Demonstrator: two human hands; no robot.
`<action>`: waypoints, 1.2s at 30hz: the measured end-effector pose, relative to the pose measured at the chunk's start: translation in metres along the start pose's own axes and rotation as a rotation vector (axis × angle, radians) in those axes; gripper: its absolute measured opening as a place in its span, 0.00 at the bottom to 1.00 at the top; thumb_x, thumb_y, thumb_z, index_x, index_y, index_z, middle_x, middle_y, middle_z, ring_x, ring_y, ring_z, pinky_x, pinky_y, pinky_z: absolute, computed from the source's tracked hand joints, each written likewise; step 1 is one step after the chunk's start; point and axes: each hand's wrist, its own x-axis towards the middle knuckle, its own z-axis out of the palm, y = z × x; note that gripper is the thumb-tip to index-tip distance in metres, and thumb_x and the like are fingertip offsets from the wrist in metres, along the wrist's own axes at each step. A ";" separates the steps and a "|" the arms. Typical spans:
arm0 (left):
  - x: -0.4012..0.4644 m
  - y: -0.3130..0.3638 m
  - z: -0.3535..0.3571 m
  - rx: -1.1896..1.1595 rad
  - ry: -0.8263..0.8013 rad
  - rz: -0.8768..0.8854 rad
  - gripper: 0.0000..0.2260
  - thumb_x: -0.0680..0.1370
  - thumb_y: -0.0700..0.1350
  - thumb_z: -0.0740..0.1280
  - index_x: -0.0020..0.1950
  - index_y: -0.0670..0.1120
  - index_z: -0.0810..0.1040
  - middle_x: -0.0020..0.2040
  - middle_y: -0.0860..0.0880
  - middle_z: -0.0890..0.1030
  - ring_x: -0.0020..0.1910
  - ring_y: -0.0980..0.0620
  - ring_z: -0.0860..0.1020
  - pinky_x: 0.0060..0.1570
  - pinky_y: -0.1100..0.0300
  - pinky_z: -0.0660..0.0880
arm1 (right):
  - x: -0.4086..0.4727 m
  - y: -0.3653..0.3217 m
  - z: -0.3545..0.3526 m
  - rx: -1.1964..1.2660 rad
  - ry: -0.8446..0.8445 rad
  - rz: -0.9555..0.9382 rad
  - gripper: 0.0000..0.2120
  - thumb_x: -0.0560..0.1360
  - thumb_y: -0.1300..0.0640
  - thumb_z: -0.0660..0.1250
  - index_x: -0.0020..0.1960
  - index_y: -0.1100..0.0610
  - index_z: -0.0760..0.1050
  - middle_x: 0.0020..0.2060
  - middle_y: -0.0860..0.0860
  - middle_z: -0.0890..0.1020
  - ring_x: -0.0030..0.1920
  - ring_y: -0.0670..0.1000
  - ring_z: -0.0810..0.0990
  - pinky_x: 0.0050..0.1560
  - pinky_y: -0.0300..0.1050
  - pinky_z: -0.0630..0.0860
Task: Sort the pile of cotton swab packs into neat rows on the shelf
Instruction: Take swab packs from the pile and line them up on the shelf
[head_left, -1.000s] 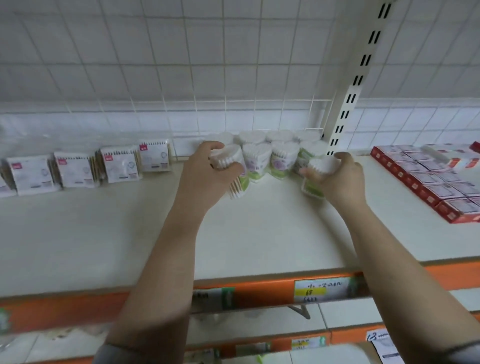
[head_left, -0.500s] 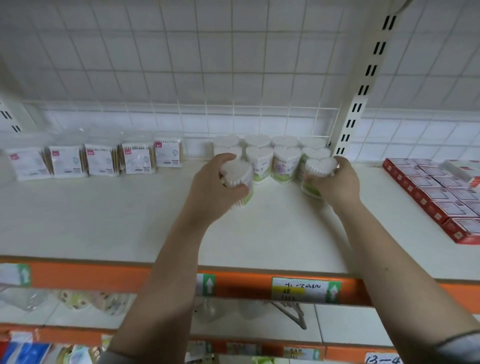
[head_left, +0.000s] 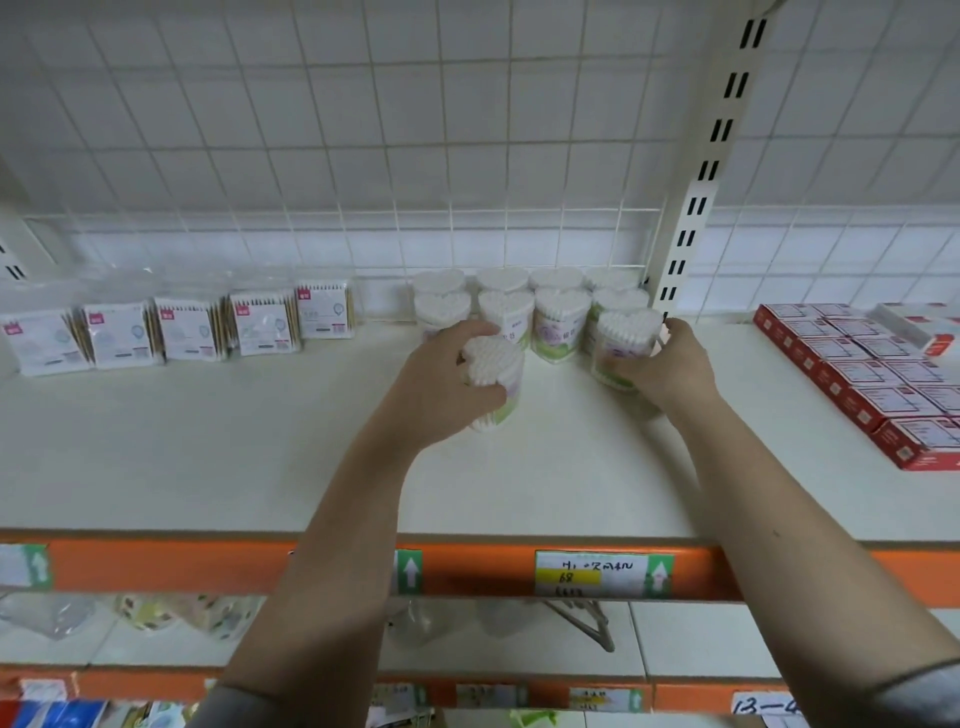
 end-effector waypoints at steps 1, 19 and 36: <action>0.003 0.000 0.001 -0.008 -0.049 0.005 0.25 0.69 0.41 0.74 0.63 0.56 0.72 0.62 0.49 0.74 0.61 0.55 0.73 0.59 0.54 0.75 | -0.002 0.001 -0.004 -0.006 -0.009 0.022 0.40 0.68 0.50 0.74 0.74 0.57 0.57 0.67 0.57 0.68 0.63 0.57 0.72 0.53 0.44 0.69; 0.036 0.017 0.013 0.292 -0.009 0.196 0.21 0.65 0.48 0.78 0.56 0.49 0.81 0.57 0.54 0.78 0.55 0.58 0.73 0.54 0.67 0.66 | -0.047 0.033 -0.015 -0.175 0.025 -0.090 0.30 0.72 0.52 0.70 0.70 0.58 0.65 0.62 0.58 0.74 0.60 0.58 0.75 0.58 0.48 0.69; 0.058 0.011 0.056 0.132 -0.010 0.282 0.15 0.73 0.37 0.70 0.60 0.45 0.80 0.64 0.47 0.77 0.69 0.57 0.69 0.71 0.56 0.63 | -0.054 0.043 -0.035 -0.271 -0.034 -0.141 0.24 0.74 0.51 0.67 0.68 0.56 0.69 0.60 0.57 0.76 0.60 0.55 0.75 0.57 0.43 0.68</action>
